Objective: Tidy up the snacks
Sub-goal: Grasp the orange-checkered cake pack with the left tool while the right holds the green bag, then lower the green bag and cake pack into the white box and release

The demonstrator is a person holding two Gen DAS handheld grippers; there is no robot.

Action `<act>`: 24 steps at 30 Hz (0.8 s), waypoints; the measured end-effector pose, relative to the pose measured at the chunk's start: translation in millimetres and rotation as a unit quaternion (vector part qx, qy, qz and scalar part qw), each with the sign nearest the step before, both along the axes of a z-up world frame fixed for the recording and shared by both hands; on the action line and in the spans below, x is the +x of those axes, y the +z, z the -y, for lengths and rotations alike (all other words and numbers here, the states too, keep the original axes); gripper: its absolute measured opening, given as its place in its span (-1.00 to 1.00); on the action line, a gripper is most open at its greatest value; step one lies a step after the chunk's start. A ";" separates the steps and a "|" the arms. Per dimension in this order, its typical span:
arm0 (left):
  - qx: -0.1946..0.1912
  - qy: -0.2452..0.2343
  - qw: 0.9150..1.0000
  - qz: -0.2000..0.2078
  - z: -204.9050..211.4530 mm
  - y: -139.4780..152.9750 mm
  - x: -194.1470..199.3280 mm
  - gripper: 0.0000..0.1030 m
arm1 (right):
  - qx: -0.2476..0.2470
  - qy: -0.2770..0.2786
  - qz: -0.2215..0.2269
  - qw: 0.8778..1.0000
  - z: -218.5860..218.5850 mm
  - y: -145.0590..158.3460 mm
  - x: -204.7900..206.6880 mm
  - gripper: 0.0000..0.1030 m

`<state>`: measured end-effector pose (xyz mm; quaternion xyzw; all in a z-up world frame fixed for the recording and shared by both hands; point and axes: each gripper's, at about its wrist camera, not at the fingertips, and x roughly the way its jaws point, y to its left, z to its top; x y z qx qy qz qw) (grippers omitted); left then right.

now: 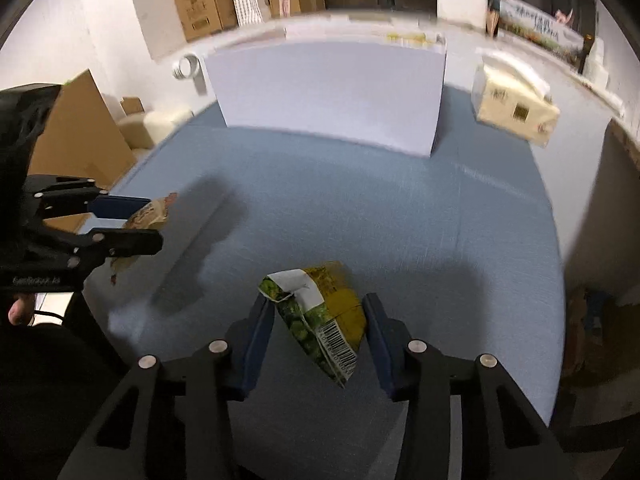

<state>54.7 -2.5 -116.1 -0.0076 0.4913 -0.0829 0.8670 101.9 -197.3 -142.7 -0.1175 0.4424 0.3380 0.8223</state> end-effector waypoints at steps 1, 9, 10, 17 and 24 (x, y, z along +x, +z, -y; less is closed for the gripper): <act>-0.002 0.002 1.000 0.005 -2.5 5.6 2.7 -0.13 | 0.008 0.001 0.001 1.000 0.5 3.7 -0.4 -0.05; 0.003 0.025 0.997 0.074 -29.6 76.4 35.4 -0.13 | 0.071 -0.002 0.047 0.996 -0.4 65.4 12.5 -0.05; 0.005 0.026 0.996 0.086 -34.2 89.7 43.2 -0.13 | 0.082 0.002 0.058 0.995 -2.2 78.9 17.4 -0.05; 0.011 0.052 0.990 0.130 -63.5 138.0 133.1 -0.13 | 0.104 0.005 0.132 0.986 -44.4 147.1 74.1 -0.05; 0.008 0.081 0.991 0.109 -80.9 117.2 218.6 -0.05 | 0.101 -0.012 0.102 0.990 -89.8 143.9 172.9 -0.04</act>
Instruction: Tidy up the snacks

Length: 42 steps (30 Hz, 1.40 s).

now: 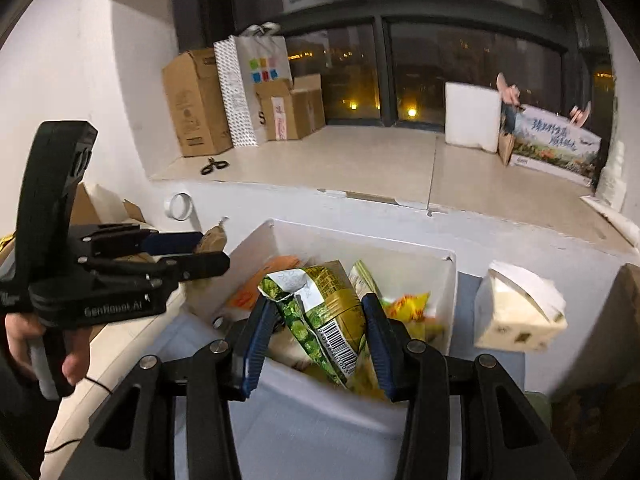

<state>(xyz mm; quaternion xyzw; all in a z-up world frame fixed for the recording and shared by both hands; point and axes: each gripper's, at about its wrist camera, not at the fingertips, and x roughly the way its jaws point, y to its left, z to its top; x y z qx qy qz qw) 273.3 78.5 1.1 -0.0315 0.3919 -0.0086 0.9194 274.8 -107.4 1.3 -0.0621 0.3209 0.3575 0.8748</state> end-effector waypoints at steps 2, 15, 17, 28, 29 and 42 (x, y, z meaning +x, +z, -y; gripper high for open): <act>0.004 0.004 1.000 -0.006 -4.2 -8.9 11.3 0.57 | -0.004 -0.012 -0.001 1.000 -3.9 -7.5 15.0 0.03; 0.017 0.020 0.998 0.060 -2.5 7.1 -28.6 1.00 | 0.048 -0.056 -0.030 0.997 22.0 -17.9 22.8 0.92; 0.013 0.024 0.997 0.073 0.0 19.0 -45.8 1.00 | 0.043 -0.060 -0.011 0.997 22.8 -13.9 15.2 0.96; -0.022 0.005 0.986 0.165 12.4 79.1 -162.8 1.00 | 0.055 -0.047 0.148 0.986 32.8 53.7 -86.0 1.00; -0.012 -0.003 0.985 0.173 17.7 83.1 -176.3 1.00 | 0.068 -0.033 0.144 0.987 35.9 58.4 -97.5 1.00; -0.012 0.016 0.994 0.107 43.1 41.6 -263.9 1.00 | 0.071 -0.034 0.089 0.993 64.7 39.3 -189.2 1.00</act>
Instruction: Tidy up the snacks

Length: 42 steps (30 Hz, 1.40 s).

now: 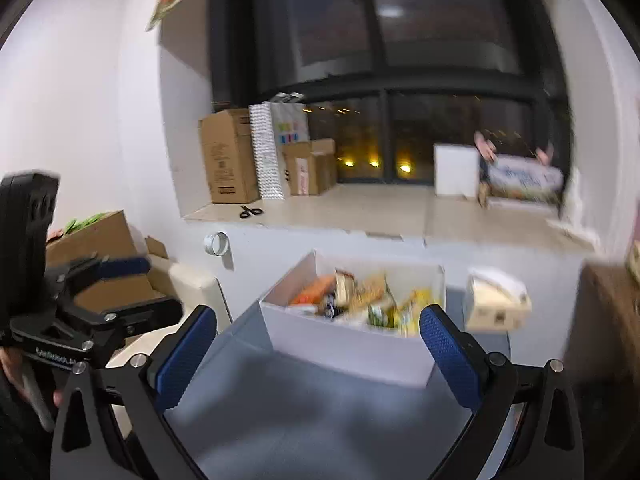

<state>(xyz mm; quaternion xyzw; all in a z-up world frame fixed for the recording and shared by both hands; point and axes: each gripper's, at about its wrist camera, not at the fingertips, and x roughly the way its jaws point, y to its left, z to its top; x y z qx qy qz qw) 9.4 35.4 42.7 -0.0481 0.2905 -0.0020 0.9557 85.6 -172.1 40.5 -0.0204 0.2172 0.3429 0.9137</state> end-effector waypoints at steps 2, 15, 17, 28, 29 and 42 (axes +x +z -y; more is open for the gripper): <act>0.004 0.000 1.000 -0.011 3.0 -7.5 -5.5 1.00 | -0.004 -0.017 -0.014 1.000 5.6 -11.8 -8.5 1.00; -0.006 -0.013 1.000 0.003 11.4 -7.3 -8.8 1.00 | -0.020 -0.045 -0.019 0.999 11.8 -17.9 -19.5 1.00; -0.002 -0.009 1.000 0.002 11.8 -7.1 -8.1 1.00 | -0.018 -0.044 -0.022 0.999 13.5 -18.9 -20.5 1.00; -0.001 -0.017 1.000 -0.008 15.3 -8.7 -4.4 1.00 | -0.021 -0.040 -0.024 0.999 12.9 -18.9 -22.4 1.00; 0.001 -0.017 1.000 -0.008 15.7 -9.0 -4.3 1.00 | -0.021 -0.040 -0.023 0.999 12.9 -18.7 -22.4 1.00; 0.004 -0.018 1.000 -0.019 18.7 -14.2 -0.7 1.00 | -0.026 -0.042 -0.033 0.998 12.2 -23.9 -21.1 1.00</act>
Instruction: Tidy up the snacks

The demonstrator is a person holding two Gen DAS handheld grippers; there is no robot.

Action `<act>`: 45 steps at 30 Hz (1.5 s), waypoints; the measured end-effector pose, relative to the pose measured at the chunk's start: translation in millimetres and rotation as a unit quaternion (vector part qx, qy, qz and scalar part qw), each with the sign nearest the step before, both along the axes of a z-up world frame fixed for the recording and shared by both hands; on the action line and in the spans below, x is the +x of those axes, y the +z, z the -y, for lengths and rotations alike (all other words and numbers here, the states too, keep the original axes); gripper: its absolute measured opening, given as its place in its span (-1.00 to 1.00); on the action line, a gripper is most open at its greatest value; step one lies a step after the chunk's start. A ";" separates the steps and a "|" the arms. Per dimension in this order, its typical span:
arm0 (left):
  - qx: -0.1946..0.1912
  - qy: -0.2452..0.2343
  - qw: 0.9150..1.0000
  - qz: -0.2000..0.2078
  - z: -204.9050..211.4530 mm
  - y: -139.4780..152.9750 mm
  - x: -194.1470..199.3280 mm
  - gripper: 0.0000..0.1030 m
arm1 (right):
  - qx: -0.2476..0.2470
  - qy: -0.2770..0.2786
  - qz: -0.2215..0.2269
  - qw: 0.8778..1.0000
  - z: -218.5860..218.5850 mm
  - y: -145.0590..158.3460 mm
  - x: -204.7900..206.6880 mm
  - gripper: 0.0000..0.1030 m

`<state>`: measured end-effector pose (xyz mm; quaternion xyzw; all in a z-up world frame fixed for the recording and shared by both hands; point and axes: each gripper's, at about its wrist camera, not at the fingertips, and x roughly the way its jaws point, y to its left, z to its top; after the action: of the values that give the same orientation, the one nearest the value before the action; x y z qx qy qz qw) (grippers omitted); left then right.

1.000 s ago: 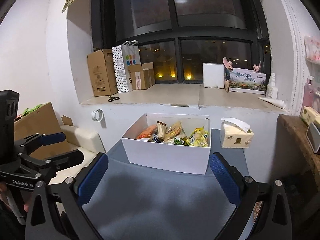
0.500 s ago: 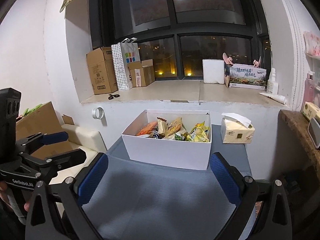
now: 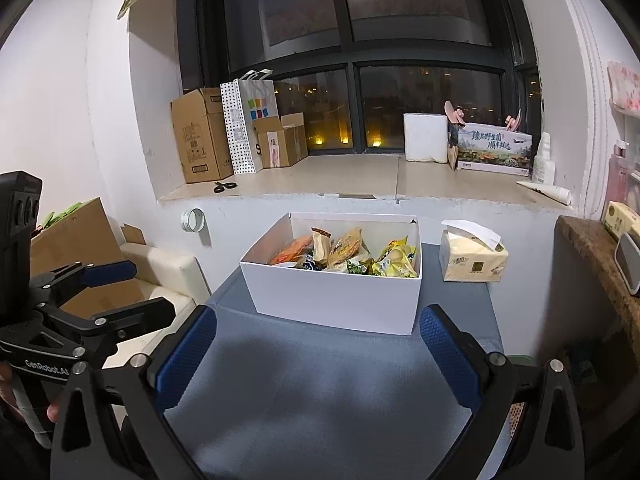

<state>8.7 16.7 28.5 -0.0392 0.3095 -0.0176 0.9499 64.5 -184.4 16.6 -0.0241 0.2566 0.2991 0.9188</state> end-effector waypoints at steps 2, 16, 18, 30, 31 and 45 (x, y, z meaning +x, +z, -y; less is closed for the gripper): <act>0.000 0.000 1.000 -0.001 0.3 -0.2 0.1 1.00 | -0.001 0.001 0.000 1.000 -0.3 -0.4 -0.5 1.00; 0.001 -0.001 1.000 -0.004 0.3 -1.9 0.9 1.00 | -0.003 0.003 0.001 1.000 -1.3 -0.2 -2.3 1.00; 0.000 -0.001 1.000 -0.004 0.1 -2.2 0.9 1.00 | -0.004 0.004 0.001 1.000 -1.4 -0.5 -2.7 1.00; -0.003 0.003 1.000 -0.006 -0.2 -2.5 -0.5 1.00 | -0.008 0.007 -0.002 1.000 -3.0 -3.2 -3.6 1.00; -0.004 0.003 1.000 -0.007 -0.4 -2.8 -0.6 1.00 | -0.009 0.007 -0.002 1.000 -2.6 -3.4 -3.8 1.00; -0.004 -0.001 1.000 -0.007 0.7 -3.9 -0.5 1.00 | -0.009 0.001 -0.010 1.000 -2.0 -4.5 -0.9 1.00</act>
<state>8.2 16.0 24.7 -0.0426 0.3164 -0.0194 0.9475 63.6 -182.4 12.2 -0.0296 0.2684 0.2982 0.9155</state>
